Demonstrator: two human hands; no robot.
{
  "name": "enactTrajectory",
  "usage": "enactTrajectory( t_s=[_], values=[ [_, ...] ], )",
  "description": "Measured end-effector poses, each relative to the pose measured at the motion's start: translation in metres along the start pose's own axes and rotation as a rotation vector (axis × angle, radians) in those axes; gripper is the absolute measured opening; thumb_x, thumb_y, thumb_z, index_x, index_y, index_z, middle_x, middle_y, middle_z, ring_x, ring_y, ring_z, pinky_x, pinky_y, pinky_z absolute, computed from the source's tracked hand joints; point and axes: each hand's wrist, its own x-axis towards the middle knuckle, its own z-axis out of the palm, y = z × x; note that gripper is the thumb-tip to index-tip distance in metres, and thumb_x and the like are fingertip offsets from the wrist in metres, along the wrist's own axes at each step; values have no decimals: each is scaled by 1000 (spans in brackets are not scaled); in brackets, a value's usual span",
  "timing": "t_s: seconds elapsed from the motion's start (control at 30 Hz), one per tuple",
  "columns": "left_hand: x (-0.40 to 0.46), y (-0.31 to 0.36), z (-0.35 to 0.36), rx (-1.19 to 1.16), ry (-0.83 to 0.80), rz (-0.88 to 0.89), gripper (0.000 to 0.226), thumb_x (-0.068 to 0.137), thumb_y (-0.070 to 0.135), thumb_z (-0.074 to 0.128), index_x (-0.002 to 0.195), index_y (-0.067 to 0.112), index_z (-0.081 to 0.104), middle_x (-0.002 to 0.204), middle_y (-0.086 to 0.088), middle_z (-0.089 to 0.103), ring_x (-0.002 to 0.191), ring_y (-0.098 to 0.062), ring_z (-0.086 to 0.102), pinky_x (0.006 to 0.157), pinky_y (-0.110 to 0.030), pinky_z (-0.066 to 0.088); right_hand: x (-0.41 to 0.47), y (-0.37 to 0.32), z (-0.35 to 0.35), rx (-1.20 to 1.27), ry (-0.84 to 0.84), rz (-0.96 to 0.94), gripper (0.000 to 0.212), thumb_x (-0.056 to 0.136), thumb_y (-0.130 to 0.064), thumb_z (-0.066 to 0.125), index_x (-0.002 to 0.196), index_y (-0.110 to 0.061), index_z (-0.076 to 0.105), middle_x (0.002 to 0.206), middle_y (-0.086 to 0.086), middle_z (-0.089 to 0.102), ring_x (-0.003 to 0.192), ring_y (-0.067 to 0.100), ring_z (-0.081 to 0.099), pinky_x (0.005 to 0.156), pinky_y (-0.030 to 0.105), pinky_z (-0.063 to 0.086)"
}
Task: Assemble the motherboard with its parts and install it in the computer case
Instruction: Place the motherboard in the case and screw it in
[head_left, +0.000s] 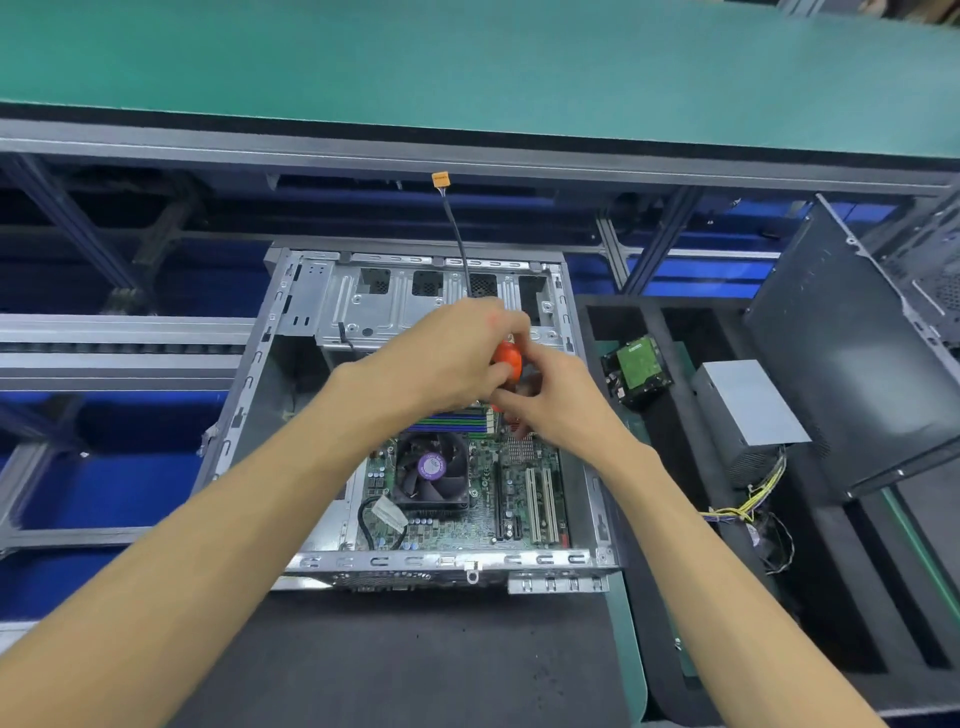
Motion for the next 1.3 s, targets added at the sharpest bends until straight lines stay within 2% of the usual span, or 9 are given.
enactTrajectory(
  t_s=[0.1, 0.2, 0.27, 0.4, 0.57, 0.77, 0.93, 1.13, 1.3],
  values=[
    [-2, 2, 1, -14, -22, 33, 30, 87, 29, 66, 116, 22, 58, 106, 0, 56, 92, -21, 56, 77, -35, 46, 0, -2, 1, -1, -3, 17, 26, 86, -19, 72, 83, -39, 56, 67, 3, 70, 44, 19, 67, 40, 24, 48],
    [-1, 1, 8, 112, 88, -121, 42, 85, 58, 64, 102, 20, 55, 86, 0, 59, 79, -25, 58, 65, -34, 40, 2, 0, 0, 9, -10, 35, 16, 87, -20, 74, 85, -26, 58, 65, 5, 70, 44, 20, 67, 40, 25, 48],
    [0, 0, 9, 62, 78, -113, 33, 90, 51, 62, 96, 18, 58, 79, -1, 60, 78, -26, 60, 65, -35, 43, 1, 0, 0, 29, -6, 26, 17, 87, -24, 75, 86, -30, 59, 65, 2, 70, 45, 20, 68, 41, 27, 52],
    [1, -3, 3, 15, -76, 45, 28, 91, 27, 60, 119, 22, 62, 98, 2, 53, 92, -21, 56, 82, -36, 47, 1, -1, 1, 79, -6, 13, 14, 74, -38, 67, 84, -44, 59, 65, 4, 71, 47, 22, 69, 45, 33, 57],
    [0, -3, 10, 132, 74, -86, 48, 86, 63, 60, 108, 20, 53, 94, 0, 58, 82, -24, 58, 68, -35, 43, 6, 3, 0, 68, -27, 64, 8, 82, -23, 69, 87, -22, 63, 65, 5, 69, 50, 23, 69, 47, 41, 59],
    [1, -3, 1, -24, -74, 90, 22, 93, 24, 61, 114, 19, 57, 95, 3, 49, 87, -20, 51, 78, -36, 44, 3, -2, -1, 28, -28, 54, 22, 85, -16, 71, 83, -31, 55, 63, 4, 71, 46, 21, 69, 44, 26, 52],
    [1, -1, 3, 105, 48, -30, 42, 88, 56, 62, 106, 19, 53, 93, 1, 59, 81, -24, 58, 69, -36, 45, 4, -5, -2, 16, -38, 75, 20, 88, -19, 72, 78, -31, 59, 62, -2, 70, 46, 19, 68, 42, 25, 49],
    [4, -4, -1, -27, -82, 86, 23, 93, 28, 61, 114, 21, 60, 90, 11, 45, 86, -14, 48, 75, -28, 39, 2, -4, -2, 27, -37, 56, 20, 83, -24, 72, 83, -34, 54, 64, 2, 72, 47, 20, 69, 44, 25, 52],
    [3, -1, 0, 140, 20, -43, 43, 87, 58, 62, 103, 19, 54, 84, 2, 62, 79, -25, 58, 69, -38, 48, 5, -3, 0, 16, -53, 76, 19, 86, -24, 73, 79, -34, 59, 62, -2, 71, 47, 19, 69, 43, 23, 50]
  ],
)
